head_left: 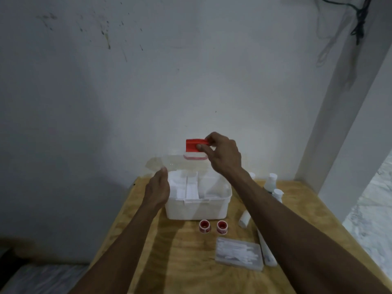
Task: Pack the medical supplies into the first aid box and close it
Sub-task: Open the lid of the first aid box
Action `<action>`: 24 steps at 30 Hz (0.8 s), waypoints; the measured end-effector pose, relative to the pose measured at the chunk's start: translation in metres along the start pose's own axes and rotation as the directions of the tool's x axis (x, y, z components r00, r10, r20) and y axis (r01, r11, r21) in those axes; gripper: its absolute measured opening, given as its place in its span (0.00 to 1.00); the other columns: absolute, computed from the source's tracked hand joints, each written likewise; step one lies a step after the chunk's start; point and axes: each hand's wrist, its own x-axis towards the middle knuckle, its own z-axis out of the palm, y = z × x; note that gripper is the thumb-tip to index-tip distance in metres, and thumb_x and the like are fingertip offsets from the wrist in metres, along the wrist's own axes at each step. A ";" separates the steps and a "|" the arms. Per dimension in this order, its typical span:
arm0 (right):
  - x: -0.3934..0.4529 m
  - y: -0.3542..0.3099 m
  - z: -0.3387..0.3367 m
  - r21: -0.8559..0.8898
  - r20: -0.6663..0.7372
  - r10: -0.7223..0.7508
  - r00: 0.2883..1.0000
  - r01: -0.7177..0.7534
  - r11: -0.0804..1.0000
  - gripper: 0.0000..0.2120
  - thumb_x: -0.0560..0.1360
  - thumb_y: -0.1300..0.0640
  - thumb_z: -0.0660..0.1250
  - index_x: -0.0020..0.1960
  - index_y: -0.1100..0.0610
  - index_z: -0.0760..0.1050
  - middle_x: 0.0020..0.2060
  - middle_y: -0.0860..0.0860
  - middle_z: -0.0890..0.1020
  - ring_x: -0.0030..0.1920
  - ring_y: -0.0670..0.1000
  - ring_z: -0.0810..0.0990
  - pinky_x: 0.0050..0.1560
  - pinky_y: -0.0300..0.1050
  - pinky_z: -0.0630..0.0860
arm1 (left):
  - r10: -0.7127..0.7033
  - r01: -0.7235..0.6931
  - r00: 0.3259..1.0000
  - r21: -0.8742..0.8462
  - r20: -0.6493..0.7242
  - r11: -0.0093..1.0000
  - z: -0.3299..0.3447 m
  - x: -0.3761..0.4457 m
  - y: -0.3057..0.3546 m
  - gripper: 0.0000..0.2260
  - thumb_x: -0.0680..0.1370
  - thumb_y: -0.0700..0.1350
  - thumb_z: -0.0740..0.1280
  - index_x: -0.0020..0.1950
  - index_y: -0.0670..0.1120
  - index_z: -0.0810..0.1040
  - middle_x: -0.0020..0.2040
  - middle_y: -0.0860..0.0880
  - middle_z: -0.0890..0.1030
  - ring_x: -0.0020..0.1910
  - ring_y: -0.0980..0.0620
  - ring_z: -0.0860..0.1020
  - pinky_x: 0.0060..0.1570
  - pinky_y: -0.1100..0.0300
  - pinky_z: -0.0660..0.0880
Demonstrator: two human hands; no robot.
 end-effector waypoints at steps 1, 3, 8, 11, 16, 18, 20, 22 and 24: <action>0.010 -0.001 0.001 0.011 -0.012 0.003 1.000 -0.003 1.000 0.13 0.75 0.42 0.69 0.52 0.50 0.78 0.50 0.47 0.84 0.53 0.52 0.81 0.49 0.52 0.79 | 0.024 -0.025 1.000 0.077 0.006 0.997 0.000 0.002 -0.001 0.26 0.82 0.58 0.49 0.72 0.44 0.69 0.71 0.41 0.72 0.69 0.41 0.71 0.70 0.43 0.66; 0.030 -0.001 0.006 0.031 -0.031 0.014 0.999 -0.013 0.999 0.13 0.75 0.43 0.70 0.53 0.51 0.78 0.49 0.49 0.84 0.52 0.53 0.81 0.49 0.54 0.80 | 0.052 -0.058 0.998 0.175 0.041 0.983 0.003 0.012 -0.007 0.22 0.83 0.51 0.53 0.74 0.44 0.67 0.74 0.42 0.69 0.71 0.42 0.68 0.71 0.45 0.65; 0.072 0.004 0.021 0.057 -0.063 0.046 0.997 -0.043 0.997 0.15 0.75 0.44 0.70 0.55 0.53 0.77 0.46 0.51 0.84 0.45 0.55 0.82 0.48 0.56 0.81 | 0.052 -0.081 0.993 0.277 0.109 0.957 0.011 0.027 -0.013 0.24 0.83 0.53 0.53 0.78 0.47 0.58 0.76 0.44 0.65 0.72 0.41 0.68 0.70 0.44 0.68; 0.088 0.008 0.028 0.046 -0.082 0.061 0.995 -0.058 0.997 0.15 0.76 0.47 0.70 0.56 0.55 0.77 0.47 0.52 0.84 0.45 0.55 0.82 0.50 0.55 0.80 | 0.054 -0.095 0.988 0.297 0.142 0.950 0.013 0.027 -0.015 0.25 0.83 0.54 0.51 0.79 0.48 0.55 0.77 0.44 0.64 0.71 0.41 0.69 0.68 0.45 0.68; 0.102 0.016 0.044 -0.040 -0.124 0.073 0.990 -0.079 0.996 0.16 0.76 0.48 0.71 0.58 0.58 0.79 0.50 0.55 0.82 0.52 0.55 0.80 0.52 0.51 0.79 | 0.087 -0.134 0.981 0.288 0.171 0.948 0.012 0.026 -0.014 0.26 0.83 0.54 0.52 0.79 0.47 0.53 0.77 0.44 0.62 0.73 0.42 0.67 0.69 0.46 0.67; 0.104 0.017 0.047 -0.089 -0.155 0.078 0.985 -0.093 0.992 0.17 0.75 0.47 0.71 0.59 0.57 0.78 0.51 0.54 0.81 0.54 0.56 0.78 0.54 0.52 0.78 | 0.091 -0.137 0.981 0.282 0.172 0.950 0.011 0.026 -0.014 0.26 0.83 0.54 0.52 0.79 0.47 0.53 0.77 0.44 0.63 0.72 0.42 0.67 0.68 0.47 0.67; 0.106 0.015 0.047 -0.130 -0.175 0.077 0.982 -0.100 0.986 0.18 0.75 0.46 0.71 0.59 0.56 0.77 0.52 0.54 0.81 0.56 0.57 0.77 0.56 0.54 0.75 | 0.096 -0.143 0.981 0.290 0.169 0.946 0.010 0.027 -0.015 0.26 0.83 0.54 0.52 0.79 0.47 0.53 0.77 0.44 0.63 0.73 0.42 0.67 0.69 0.46 0.66; 0.108 0.014 0.044 -0.116 -0.167 0.084 0.982 -0.105 0.988 0.17 0.74 0.47 0.71 0.58 0.55 0.76 0.52 0.53 0.82 0.56 0.57 0.77 0.56 0.55 0.75 | 0.092 -0.139 0.981 0.290 0.170 0.947 0.009 0.028 -0.016 0.26 0.83 0.54 0.51 0.79 0.48 0.53 0.77 0.44 0.63 0.73 0.42 0.67 0.70 0.45 0.66; 0.109 0.014 0.042 -0.080 -0.147 0.096 0.984 -0.109 0.991 0.16 0.74 0.48 0.72 0.57 0.54 0.76 0.52 0.52 0.83 0.55 0.57 0.79 0.57 0.56 0.76 | 0.096 -0.141 0.981 0.283 0.166 0.949 0.009 0.027 -0.017 0.26 0.83 0.54 0.51 0.79 0.47 0.53 0.77 0.44 0.64 0.73 0.42 0.67 0.69 0.47 0.67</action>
